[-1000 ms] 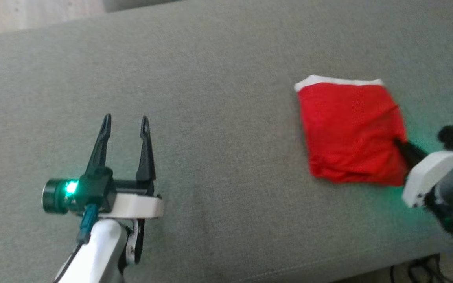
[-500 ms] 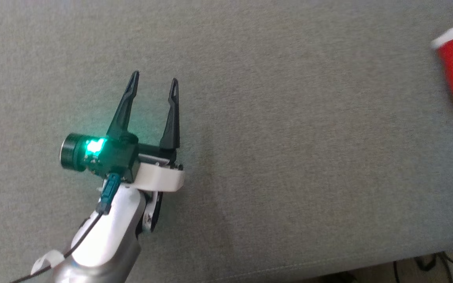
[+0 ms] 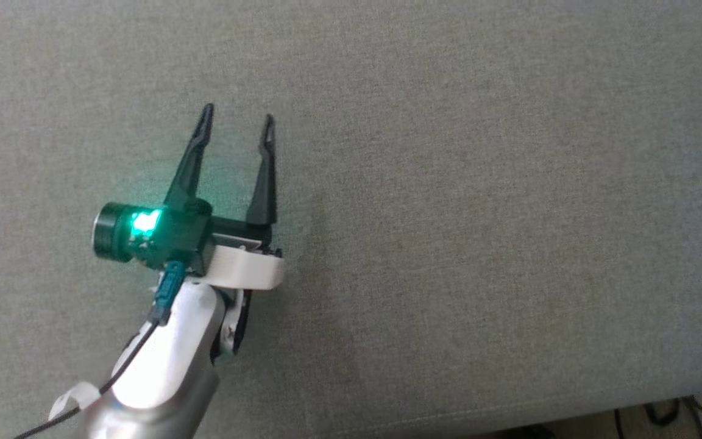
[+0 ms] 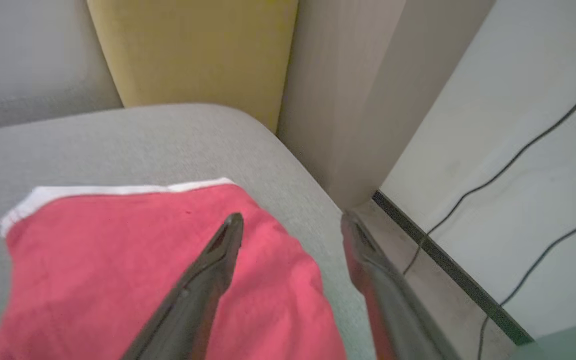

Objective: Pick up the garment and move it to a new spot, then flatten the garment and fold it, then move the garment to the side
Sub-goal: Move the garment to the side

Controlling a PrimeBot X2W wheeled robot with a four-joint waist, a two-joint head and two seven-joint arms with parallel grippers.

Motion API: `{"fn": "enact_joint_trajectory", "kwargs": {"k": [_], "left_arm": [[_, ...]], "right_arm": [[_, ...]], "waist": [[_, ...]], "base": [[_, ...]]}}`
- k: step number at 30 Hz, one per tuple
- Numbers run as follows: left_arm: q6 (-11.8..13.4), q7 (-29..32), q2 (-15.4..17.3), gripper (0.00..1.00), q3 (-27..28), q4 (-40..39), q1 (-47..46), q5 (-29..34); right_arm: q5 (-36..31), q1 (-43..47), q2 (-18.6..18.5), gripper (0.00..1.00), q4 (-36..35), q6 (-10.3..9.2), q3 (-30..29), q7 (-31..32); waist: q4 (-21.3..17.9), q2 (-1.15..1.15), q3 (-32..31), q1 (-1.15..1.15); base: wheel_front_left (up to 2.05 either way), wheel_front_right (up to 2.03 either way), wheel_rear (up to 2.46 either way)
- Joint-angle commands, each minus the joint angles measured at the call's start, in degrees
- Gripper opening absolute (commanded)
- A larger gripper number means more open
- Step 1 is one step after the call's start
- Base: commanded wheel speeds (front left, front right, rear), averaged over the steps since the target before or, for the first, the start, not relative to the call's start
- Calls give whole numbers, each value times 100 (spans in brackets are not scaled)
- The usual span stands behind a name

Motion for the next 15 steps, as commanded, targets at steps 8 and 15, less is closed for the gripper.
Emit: {"fn": "enact_joint_trajectory", "kwargs": {"k": [8, 15], "left_arm": [[174, -46, 187, 100, 567, -173, 557, 23], [266, -46, 264, 100, 868, -170, 1036, 130]], "right_arm": [[-509, 758, 929, 100, -1677, -4, 197, -542], [-802, 2007, 2110, 100, -3966, -4, 457, -38]], "waist": [[86, 0, -649, 0], [387, 0, -1119, 0]], "base": [[0, 0, 0], [0, 0, 0]]}}
